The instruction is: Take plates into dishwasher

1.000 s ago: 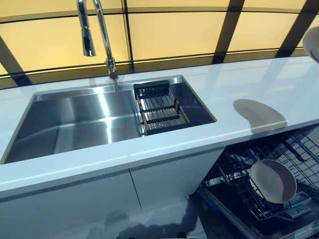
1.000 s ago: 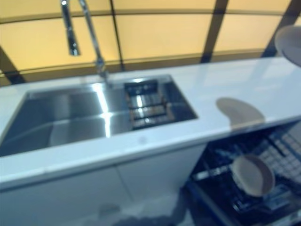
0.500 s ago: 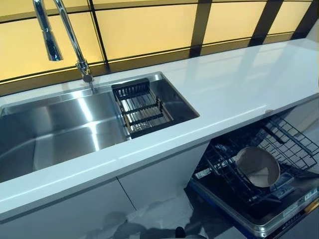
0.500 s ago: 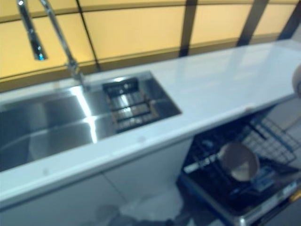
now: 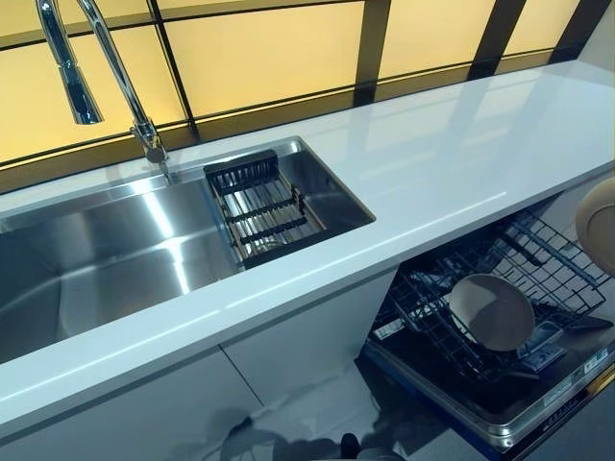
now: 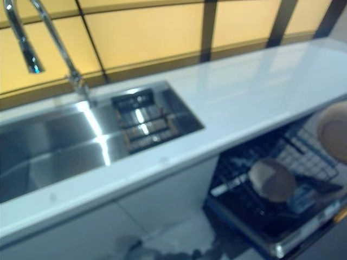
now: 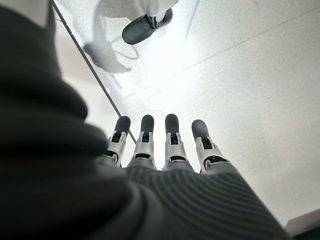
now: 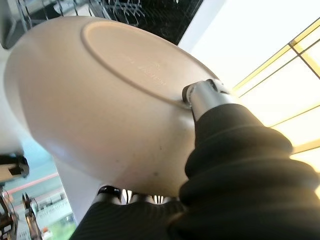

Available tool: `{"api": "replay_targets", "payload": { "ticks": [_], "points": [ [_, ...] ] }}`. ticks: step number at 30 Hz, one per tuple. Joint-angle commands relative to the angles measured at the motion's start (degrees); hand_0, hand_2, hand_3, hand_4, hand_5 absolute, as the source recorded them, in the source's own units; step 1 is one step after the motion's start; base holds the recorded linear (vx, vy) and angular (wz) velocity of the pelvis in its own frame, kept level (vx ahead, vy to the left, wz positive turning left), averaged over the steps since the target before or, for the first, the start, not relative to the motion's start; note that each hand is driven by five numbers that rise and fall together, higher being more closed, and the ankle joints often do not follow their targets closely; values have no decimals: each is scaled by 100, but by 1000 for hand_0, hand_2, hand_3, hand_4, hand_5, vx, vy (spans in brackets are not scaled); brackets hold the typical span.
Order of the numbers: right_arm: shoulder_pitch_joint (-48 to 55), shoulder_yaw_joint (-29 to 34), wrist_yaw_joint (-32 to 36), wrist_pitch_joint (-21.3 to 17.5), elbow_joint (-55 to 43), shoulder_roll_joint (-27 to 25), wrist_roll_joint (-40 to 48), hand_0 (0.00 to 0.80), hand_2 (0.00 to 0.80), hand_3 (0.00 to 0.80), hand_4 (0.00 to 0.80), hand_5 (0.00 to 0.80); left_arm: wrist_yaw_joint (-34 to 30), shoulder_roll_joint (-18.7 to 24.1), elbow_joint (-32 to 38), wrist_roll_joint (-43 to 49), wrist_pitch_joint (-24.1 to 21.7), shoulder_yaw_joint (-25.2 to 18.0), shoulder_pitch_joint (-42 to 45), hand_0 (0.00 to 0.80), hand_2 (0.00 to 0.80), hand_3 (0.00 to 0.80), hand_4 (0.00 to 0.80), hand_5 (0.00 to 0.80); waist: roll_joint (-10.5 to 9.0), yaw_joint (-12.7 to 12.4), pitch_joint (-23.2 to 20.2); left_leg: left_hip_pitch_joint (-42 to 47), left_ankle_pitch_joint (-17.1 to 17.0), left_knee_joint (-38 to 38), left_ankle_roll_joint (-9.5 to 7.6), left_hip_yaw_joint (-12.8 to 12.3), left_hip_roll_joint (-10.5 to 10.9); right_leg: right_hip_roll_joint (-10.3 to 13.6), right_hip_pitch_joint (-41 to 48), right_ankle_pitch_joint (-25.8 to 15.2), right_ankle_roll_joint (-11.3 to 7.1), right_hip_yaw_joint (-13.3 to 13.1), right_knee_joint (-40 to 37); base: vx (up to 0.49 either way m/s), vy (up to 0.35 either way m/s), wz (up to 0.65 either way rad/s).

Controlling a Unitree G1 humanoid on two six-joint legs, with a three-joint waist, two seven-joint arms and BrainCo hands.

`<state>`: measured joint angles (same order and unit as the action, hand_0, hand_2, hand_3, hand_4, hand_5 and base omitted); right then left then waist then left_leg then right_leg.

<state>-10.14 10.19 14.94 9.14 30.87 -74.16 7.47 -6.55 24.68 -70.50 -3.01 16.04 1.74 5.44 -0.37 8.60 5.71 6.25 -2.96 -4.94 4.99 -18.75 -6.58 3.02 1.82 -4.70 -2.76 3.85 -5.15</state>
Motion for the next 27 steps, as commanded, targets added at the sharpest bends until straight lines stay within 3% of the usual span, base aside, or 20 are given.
{"api": "replay_targets", "payload": {
  "ticks": [1, 12, 27],
  "points": [
    [-648, -267, 154, 64, 57, 309, 77, 800, 800, 800, 800, 800, 120, 266, -268, 169, 156, 82, -221, 0, 0, 0, 0, 0, -353, -219, -29, 306, 291, -6, 22, 257, -118, 413, 62, -48, -607, 201, 14, 0, 0, 0],
    [-708, -549, 549, 334, -9, 737, 51, 800, 800, 800, 800, 800, 85, 241, -232, 245, 204, 129, -231, 0, 0, 0, 0, 0, -322, -267, 33, 296, 284, -6, 14, 299, -96, 436, 86, -44, -587, 275, 14, 0, 0, 0],
    [-868, -1030, 364, 527, 34, 1248, -367, 800, 800, 800, 800, 800, 87, 186, -121, 272, 339, 244, -378, 0, 0, 0, 0, 0, -286, -335, 111, 296, 267, -6, 16, 325, -105, 467, 99, -48, -599, 329, 14, 0, 0, 0]
  ]
}}
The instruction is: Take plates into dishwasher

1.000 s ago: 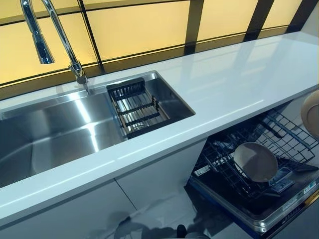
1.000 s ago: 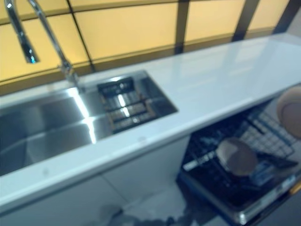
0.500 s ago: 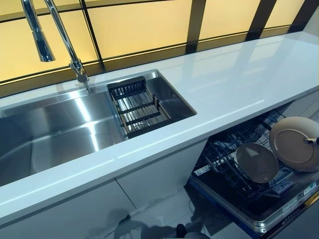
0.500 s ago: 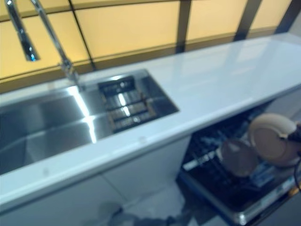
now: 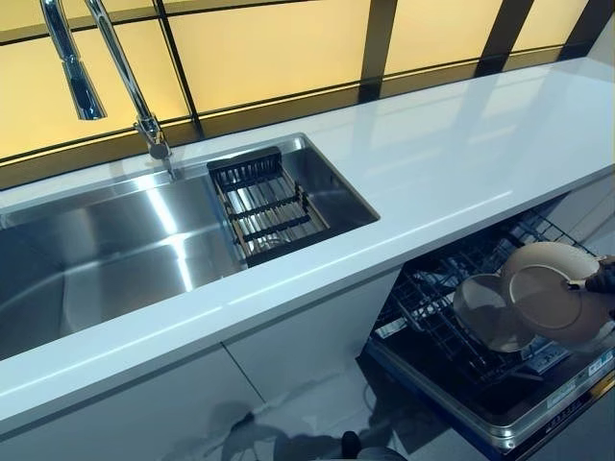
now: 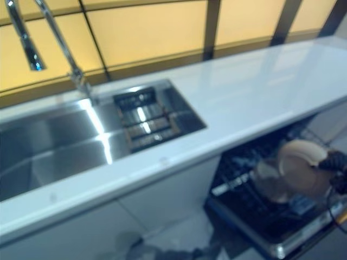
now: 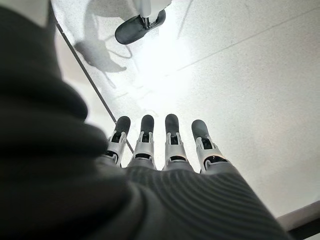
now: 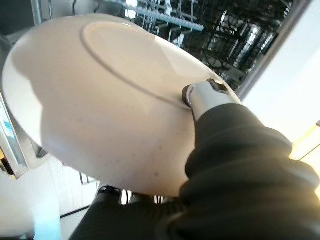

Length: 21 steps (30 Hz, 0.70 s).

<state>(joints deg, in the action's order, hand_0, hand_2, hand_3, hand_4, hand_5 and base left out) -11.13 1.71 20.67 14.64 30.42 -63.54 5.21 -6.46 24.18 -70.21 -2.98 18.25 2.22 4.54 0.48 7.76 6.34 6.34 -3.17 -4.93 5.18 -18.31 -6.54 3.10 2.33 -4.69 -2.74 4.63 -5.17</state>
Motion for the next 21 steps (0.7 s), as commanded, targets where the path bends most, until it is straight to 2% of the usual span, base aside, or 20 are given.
{"api": "replay_targets", "payload": {
  "ticks": [1, 21],
  "points": [
    [-807, -223, -211, -9, 110, 205, -132, 800, 800, 800, 800, 800, 74, 237, -144, 262, 131, 209, -300, 0, 0, 0, 0, 0, -365, -261, 59, 286, 284, -7, -2, 284, -107, 463, 53, -50, -601, 263, 17, -5, -3, 4],
    [-1166, -864, -316, 79, 861, 847, -591, 800, 800, 800, 800, 800, 100, 177, -49, 266, 211, 365, -422, 0, 0, 0, 0, 0, -239, -452, 153, 241, 271, -7, 11, 397, -101, 546, 76, -33, -602, 387, 17, 0, 0, 3]
  ]
}}
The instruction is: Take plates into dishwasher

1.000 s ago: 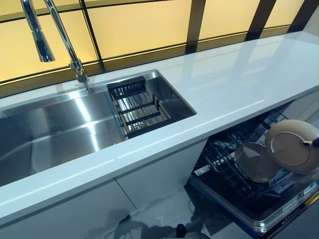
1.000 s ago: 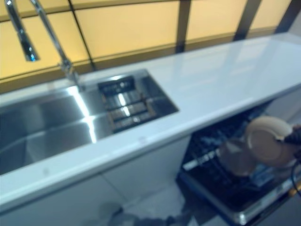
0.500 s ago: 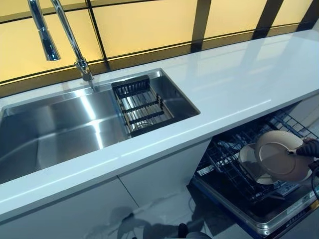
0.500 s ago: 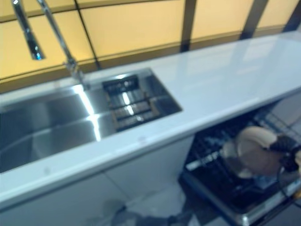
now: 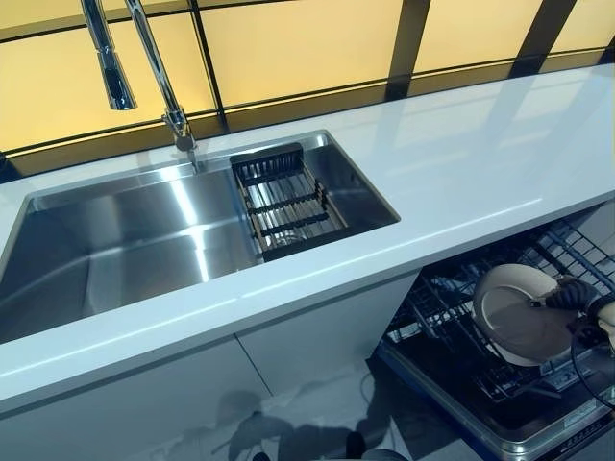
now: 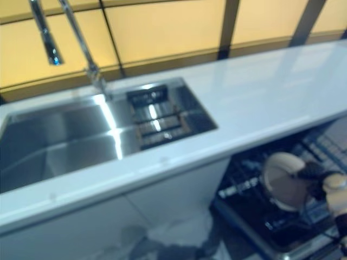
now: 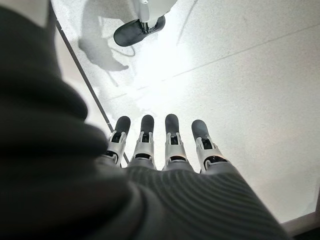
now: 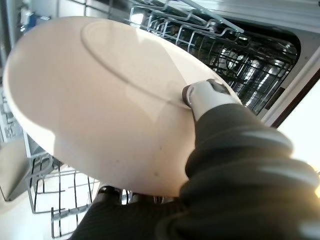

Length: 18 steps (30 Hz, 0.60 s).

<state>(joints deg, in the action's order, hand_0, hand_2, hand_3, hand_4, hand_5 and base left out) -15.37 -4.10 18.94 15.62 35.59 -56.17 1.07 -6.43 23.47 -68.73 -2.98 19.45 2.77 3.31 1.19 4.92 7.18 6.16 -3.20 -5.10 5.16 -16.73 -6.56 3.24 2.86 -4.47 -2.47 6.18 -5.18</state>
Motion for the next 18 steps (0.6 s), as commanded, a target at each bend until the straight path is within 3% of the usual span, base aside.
{"api": "replay_targets", "payload": {
  "ticks": [1, 18],
  "points": [
    [-756, -298, -134, -31, 407, 137, -214, 800, 800, 800, 800, 800, 102, 242, -195, 263, 101, 315, -309, 0, 0, 0, 0, 0, -303, -177, 70, 252, 273, 10, 12, 246, -100, 534, 18, -55, -629, 237, 18, -3, -12, 4],
    [-996, -642, -130, -135, 1467, 630, -658, 800, 800, 800, 800, 800, 141, 138, -209, 238, 54, 438, -437, 0, 0, 0, 0, 0, -162, -321, 123, 214, 255, 10, 31, 343, -103, 591, 28, -34, -614, 293, 18, -2, -2, 3]
  ]
}}
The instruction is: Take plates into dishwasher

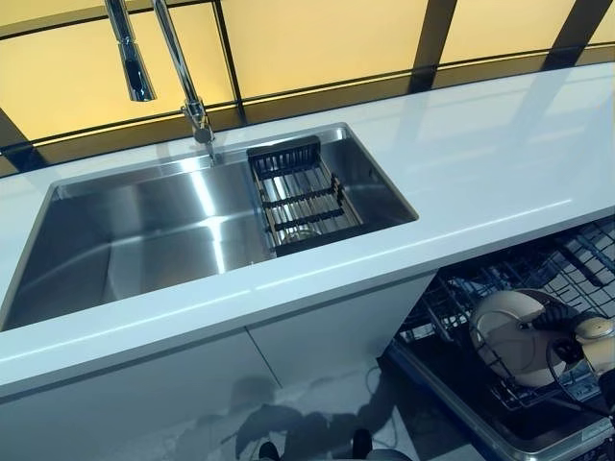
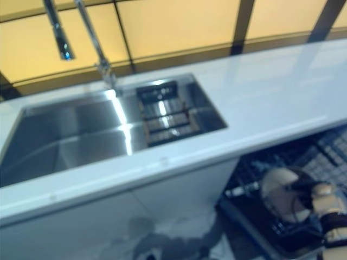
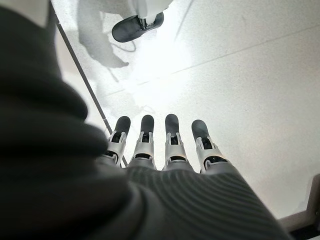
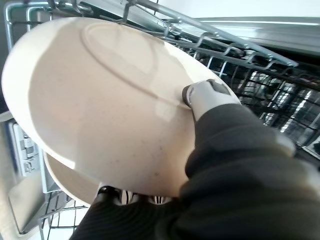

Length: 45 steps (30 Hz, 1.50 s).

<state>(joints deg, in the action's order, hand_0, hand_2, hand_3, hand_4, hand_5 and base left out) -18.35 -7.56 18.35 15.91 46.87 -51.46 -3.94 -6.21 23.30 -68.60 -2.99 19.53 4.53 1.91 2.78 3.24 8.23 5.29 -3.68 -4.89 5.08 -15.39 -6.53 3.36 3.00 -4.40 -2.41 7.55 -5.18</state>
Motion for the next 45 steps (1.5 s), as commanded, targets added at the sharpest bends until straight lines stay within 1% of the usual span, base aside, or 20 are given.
{"api": "replay_targets", "payload": {
  "ticks": [1, 3, 9, 23, 28, 29, 30, 31, 36, 45],
  "points": [
    [-695, -306, -92, -187, 400, 187, -164, 800, 800, 800, 800, 800, 99, 163, -227, 263, 45, 253, -308, 0, 0, 0, 0, 0, -317, -161, 19, 297, 299, -11, 40, 217, -106, 581, 14, -42, -621, 160, 18, -5, -1, 3],
    [-688, -321, -121, -138, 437, 235, -163, 800, 800, 800, 800, 800, 99, 168, -221, 258, 53, 257, -320, 0, 0, 0, 0, 0, -307, -172, 24, 292, 299, -11, 39, 231, -105, 585, 9, -43, -619, 160, 18, -14, -2, 4],
    [-680, -330, -216, -196, 676, 332, -157, 800, 800, 800, 800, 800, 100, 157, -257, 272, 54, 270, -364, 0, 0, 0, 0, 0, -287, -188, 40, 289, 302, -11, 38, 245, -111, 590, 6, -45, -616, 164, 18, -5, -3, 1],
    [-737, -430, -113, -245, 731, 494, -267, 800, 800, 800, 800, 800, 166, 81, -226, 270, 53, 341, -416, 0, 0, 0, 0, 0, -254, -203, 64, 291, 291, -11, 39, 270, -111, 610, 10, -50, -612, 156, 18, -1, -1, 1],
    [-690, -405, -155, -171, 622, 500, -271, 800, 800, 800, 800, 800, 183, 68, -177, 265, 85, 334, -400, 0, 0, 0, 0, 0, -261, -189, 70, 292, 291, -11, 39, 266, -113, 609, 8, -53, -614, 148, 18, 0, 0, 0],
    [-681, -387, -225, -153, 616, 495, -252, 659, 659, 659, 659, 659, 186, 61, -179, 270, 82, 326, -398, 0, 0, 0, 0, 0, -264, -185, 67, 292, 293, -11, 36, 268, -110, 604, 8, -51, -612, 143, 18, 0, 0, 0],
    [-666, -366, -260, -163, 622, 491, -228, 424, 424, 424, 424, 424, 194, 50, -184, 273, 84, 323, -397, 0, 0, 0, 0, 0, -268, -182, 57, 293, 298, -11, 36, 266, -110, 603, 7, -47, -614, 139, 18, 0, 0, 0],
    [-659, -357, -281, -146, 613, 490, -194, 0, 0, 0, 0, 0, 207, 39, -191, 272, 85, 322, -399, 0, 0, 0, 0, 0, -273, -179, 48, 293, 298, -11, 37, 266, -111, 602, 6, -47, -616, 137, 18, 0, 0, 0],
    [-653, -295, -432, -114, 626, 481, -163, 0, 0, 0, 0, 0, 234, 21, -225, 255, 84, 332, -407, 0, 0, 0, 0, 0, -300, -171, 37, 311, 301, -11, 26, 257, -116, 590, 22, -51, -614, 131, 18, 0, 0, 0],
    [-603, -231, -479, -105, 459, 353, -194, 0, 0, 0, 0, 0, 230, 12, -197, 257, 132, 342, -403, 0, 0, 0, 0, 0, -339, -129, 17, 345, 307, -11, 24, 232, -128, 570, 49, -42, -616, 102, 18, 0, 0, 0]
  ]
}}
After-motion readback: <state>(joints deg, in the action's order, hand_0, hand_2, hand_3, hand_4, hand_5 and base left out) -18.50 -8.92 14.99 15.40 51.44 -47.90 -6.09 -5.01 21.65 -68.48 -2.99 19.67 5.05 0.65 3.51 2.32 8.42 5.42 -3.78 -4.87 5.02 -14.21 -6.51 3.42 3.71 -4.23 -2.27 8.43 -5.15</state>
